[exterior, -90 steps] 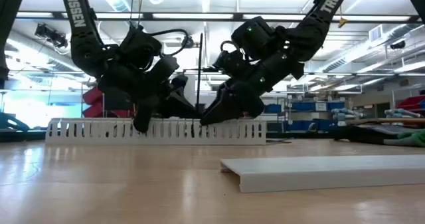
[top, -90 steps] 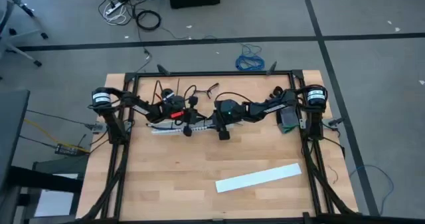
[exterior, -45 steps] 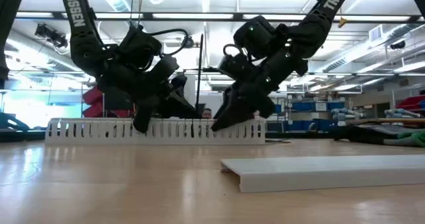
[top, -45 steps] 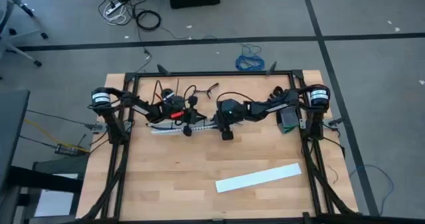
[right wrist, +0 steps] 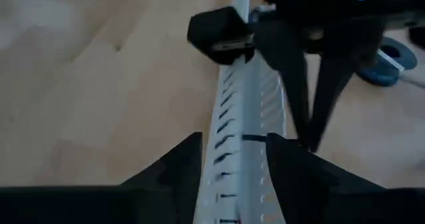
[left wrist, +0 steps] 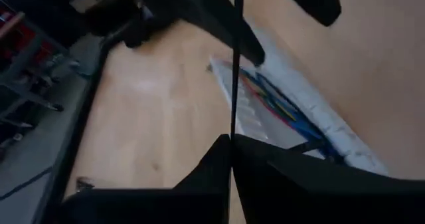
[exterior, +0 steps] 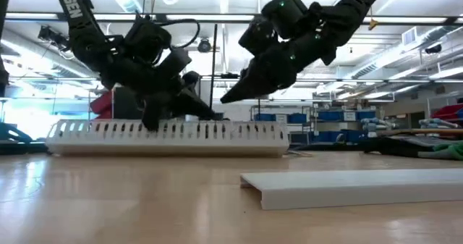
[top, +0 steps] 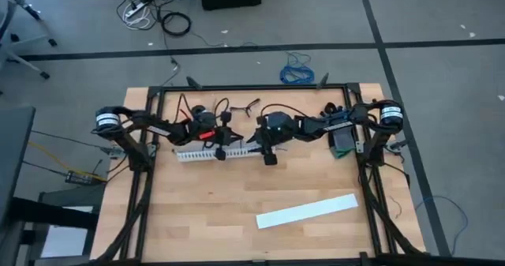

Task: Ziptie cables
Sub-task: Put the zip tied cable wires into the white cable duct

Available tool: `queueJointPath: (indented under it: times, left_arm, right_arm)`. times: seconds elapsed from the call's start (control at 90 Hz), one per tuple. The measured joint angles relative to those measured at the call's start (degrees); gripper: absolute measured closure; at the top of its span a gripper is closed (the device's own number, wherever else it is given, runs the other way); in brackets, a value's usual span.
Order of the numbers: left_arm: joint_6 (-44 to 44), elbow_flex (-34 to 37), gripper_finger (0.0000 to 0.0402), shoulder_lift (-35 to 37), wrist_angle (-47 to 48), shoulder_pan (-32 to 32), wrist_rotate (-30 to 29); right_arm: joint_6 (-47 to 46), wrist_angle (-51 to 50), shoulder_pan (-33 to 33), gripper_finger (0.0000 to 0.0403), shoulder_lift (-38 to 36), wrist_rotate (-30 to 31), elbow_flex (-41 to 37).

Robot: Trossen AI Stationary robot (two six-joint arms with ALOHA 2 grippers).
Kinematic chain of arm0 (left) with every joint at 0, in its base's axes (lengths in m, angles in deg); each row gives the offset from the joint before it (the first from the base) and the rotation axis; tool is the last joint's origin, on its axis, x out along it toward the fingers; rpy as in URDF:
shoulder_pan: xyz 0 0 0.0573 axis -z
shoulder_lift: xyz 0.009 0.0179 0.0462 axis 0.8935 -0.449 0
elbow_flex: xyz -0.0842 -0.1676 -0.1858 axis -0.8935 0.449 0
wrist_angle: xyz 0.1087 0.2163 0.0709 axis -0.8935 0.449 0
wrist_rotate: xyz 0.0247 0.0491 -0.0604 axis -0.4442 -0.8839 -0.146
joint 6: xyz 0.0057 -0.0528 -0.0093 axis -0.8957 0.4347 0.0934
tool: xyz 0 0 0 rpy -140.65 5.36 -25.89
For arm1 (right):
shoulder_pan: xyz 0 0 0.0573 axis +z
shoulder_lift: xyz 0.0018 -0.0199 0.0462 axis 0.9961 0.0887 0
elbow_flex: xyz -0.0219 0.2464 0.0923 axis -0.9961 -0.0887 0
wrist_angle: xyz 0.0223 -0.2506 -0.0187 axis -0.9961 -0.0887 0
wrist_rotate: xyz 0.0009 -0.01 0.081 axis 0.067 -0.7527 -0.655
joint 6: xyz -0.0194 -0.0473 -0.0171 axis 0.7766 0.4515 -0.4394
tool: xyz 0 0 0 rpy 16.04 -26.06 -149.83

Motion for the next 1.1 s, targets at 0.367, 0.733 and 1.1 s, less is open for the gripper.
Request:
queueJointPath:
  times: [0.367, 0.733, 1.1]
  left_arm:
    - [0.7, -0.1, 0.0402, 0.2, 1.0, 0.0, -1.0]
    - [0.6, -0.2, 0.0401, 0.2, 2.1, 0.9, -1.0]
    - [-0.2, -0.3, 0.0401, 0.3, 2.4, 1.5, -2.6]
  right_arm:
    - [-3.5, -0.3, 6.2, 0.0242, 1.5, 5.8, 0.0]
    - [-3.9, -0.1, 7.1, 0.0242, 3.0, 17.9, 0.0]
    - [-7.5, -2.0, 7.1, 0.0245, 6.1, 13.0, 0.0]
